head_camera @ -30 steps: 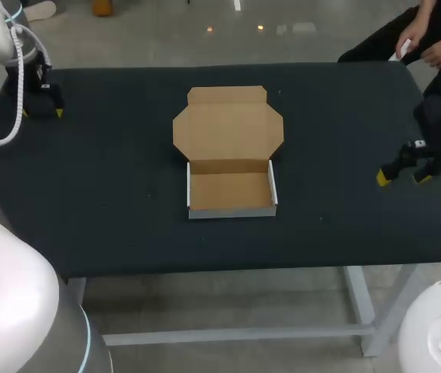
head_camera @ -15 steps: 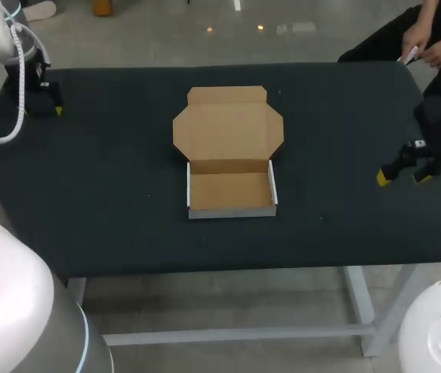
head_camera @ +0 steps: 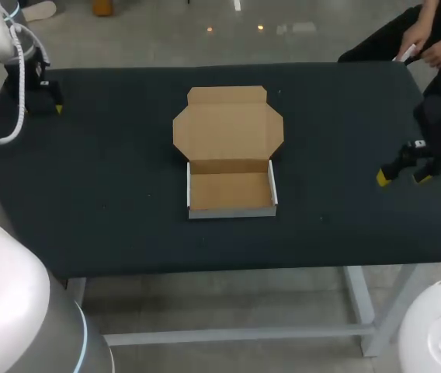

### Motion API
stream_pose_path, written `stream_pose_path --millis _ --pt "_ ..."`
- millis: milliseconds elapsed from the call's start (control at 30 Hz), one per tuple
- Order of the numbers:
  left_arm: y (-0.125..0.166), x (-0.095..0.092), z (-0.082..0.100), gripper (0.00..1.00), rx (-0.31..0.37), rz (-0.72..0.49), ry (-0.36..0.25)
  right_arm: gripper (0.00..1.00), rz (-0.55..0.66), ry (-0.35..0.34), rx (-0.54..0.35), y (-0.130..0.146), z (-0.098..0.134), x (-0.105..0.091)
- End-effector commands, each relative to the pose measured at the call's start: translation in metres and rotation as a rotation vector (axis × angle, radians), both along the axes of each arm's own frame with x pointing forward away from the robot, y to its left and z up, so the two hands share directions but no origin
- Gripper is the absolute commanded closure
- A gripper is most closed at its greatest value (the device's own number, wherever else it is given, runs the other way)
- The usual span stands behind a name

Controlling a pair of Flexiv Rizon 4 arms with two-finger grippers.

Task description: Assemble the packaging by folding the flat box into shape, placing the metal phone stand inside, and closing the box properly

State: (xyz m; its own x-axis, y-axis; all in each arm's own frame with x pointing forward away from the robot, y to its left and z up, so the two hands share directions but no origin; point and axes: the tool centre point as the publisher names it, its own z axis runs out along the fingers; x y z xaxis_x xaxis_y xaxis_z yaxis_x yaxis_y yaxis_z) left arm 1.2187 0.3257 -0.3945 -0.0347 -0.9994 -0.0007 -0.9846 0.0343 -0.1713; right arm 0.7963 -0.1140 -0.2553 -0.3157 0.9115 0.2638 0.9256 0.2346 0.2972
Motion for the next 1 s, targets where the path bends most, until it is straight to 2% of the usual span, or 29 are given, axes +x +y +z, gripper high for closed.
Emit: stream_pose_path --millis 33,1000 --pt "0.003 0.013 -0.005 0.00 -0.002 -0.001 0.131 0.00 0.003 0.004 0.002 -0.001 0.002 -0.001" --pt "0.005 0.033 -0.006 0.00 -0.003 -0.005 0.132 0.00 0.003 0.004 0.002 -0.001 0.002 -0.001"
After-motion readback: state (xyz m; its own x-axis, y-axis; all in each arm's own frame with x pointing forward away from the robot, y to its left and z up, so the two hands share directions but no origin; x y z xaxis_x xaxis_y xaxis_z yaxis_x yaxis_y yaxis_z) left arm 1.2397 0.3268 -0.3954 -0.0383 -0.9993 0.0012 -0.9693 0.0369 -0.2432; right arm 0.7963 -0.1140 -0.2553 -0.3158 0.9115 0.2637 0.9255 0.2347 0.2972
